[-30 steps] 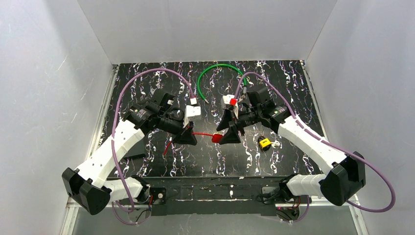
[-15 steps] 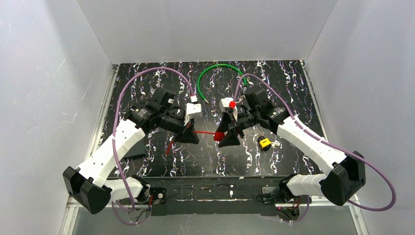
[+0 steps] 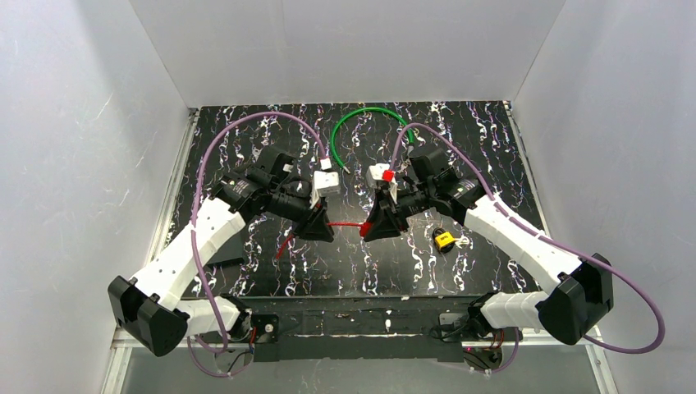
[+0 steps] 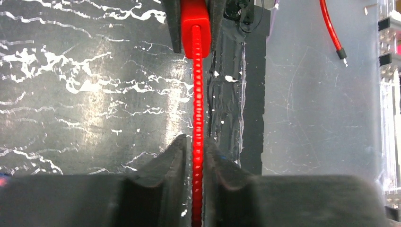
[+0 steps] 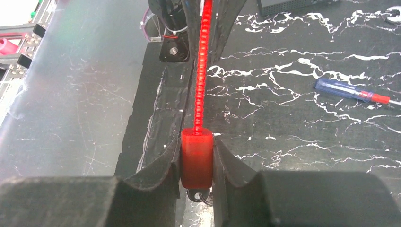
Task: Lock with the key
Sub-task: Lock the lock.
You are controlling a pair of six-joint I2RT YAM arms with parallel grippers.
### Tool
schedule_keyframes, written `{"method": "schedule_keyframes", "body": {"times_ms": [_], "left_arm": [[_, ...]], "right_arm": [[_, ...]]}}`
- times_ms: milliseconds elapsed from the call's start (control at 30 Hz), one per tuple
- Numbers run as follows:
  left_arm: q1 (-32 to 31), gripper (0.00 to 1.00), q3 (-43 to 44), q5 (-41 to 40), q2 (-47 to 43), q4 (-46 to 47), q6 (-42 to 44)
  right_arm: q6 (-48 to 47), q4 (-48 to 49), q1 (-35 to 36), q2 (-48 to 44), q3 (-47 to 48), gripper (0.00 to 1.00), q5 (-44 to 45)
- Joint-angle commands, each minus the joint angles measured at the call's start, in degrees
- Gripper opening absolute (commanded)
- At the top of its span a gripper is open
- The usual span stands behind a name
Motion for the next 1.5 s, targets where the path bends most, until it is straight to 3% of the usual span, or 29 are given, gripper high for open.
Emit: {"method": "schedule_keyframes", "body": {"times_ms": [0,133,267,433,667,1100,1167,1267,1467], "left_arm": [[2.47,0.3,3.21,0.3,-0.9,-1.88,-0.04],[5.6,0.7,6.97,-4.4,-2.07,-9.1,7.44],[7.19,0.81,8.94,-12.91,-3.09,-16.31,16.16],[7.53,0.81,7.7,-20.63,-3.96,-21.63,22.88],[7.52,0.79,2.87,-26.84,-4.23,-18.89,25.8],[7.52,0.71,2.71,-23.58,0.48,-17.32,25.77],[7.53,0.69,2.82,-22.78,0.93,-16.89,25.15],[7.53,0.55,2.64,-22.19,1.57,-16.74,25.07],[7.5,0.0,3.52,-18.29,1.71,-17.57,23.61]], "right_arm": [[1.6,0.22,-0.45,-1.01,1.11,0.01,1.68],[3.41,1.36,-1.65,-1.67,0.08,0.01,3.02],[3.45,0.59,-2.09,-2.24,0.07,0.01,4.46],[3.57,0.15,-2.27,-2.44,0.2,0.01,4.82],[3.75,0.06,-2.27,-2.78,0.47,0.01,4.14],[3.82,-0.28,-2.27,-3.73,0.46,0.01,3.34],[3.57,-0.52,-2.27,-3.85,0.48,0.01,3.26],[3.29,-0.88,-2.27,-3.95,0.41,0.01,3.23],[4.26,0.62,-2.74,-4.2,0.71,0.01,3.91]]}}
